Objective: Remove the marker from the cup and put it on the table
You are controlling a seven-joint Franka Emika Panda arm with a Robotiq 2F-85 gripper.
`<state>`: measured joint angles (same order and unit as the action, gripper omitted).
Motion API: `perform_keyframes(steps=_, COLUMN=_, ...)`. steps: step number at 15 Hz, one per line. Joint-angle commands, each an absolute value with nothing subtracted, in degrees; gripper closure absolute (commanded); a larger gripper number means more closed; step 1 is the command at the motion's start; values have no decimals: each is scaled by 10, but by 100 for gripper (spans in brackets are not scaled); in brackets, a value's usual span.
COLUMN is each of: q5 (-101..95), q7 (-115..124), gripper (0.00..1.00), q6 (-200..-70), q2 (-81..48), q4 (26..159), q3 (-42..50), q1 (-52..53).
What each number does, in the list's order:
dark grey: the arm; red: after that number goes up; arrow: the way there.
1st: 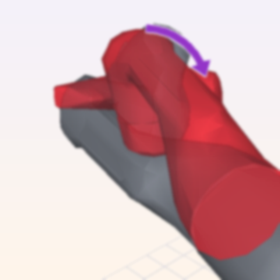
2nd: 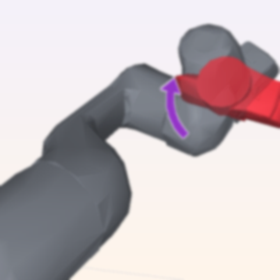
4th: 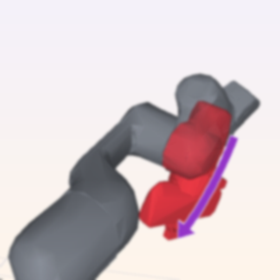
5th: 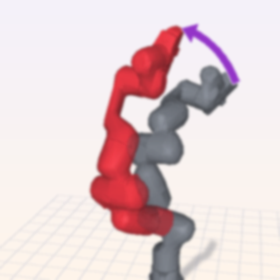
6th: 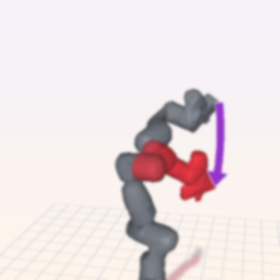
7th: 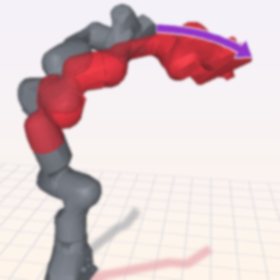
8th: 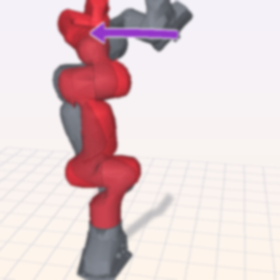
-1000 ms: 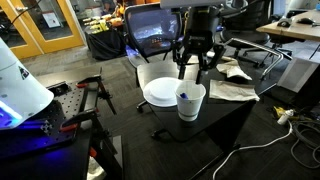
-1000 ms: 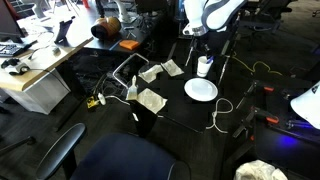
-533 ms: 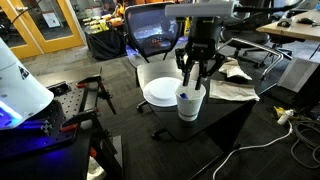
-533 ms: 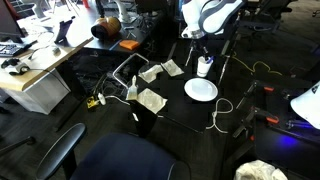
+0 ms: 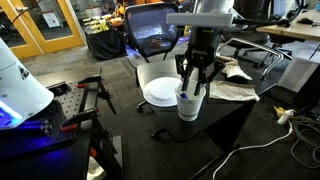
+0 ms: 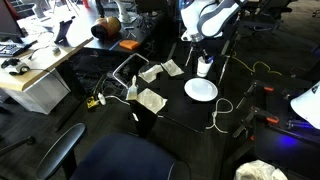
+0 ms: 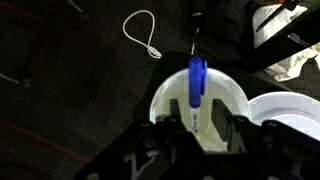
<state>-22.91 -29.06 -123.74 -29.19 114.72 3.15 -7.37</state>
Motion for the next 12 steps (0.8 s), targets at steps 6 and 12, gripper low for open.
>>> perform_keyframes(steps=6, q5=-231, q7=-301, gripper=66, q6=-1220, q2=-317, q4=1123, q3=33, q1=-79)
perform_keyframes(steps=12, q5=-233, q7=-298, gripper=62, q6=-1211, q2=-328, q4=1114, q3=35, q1=-80)
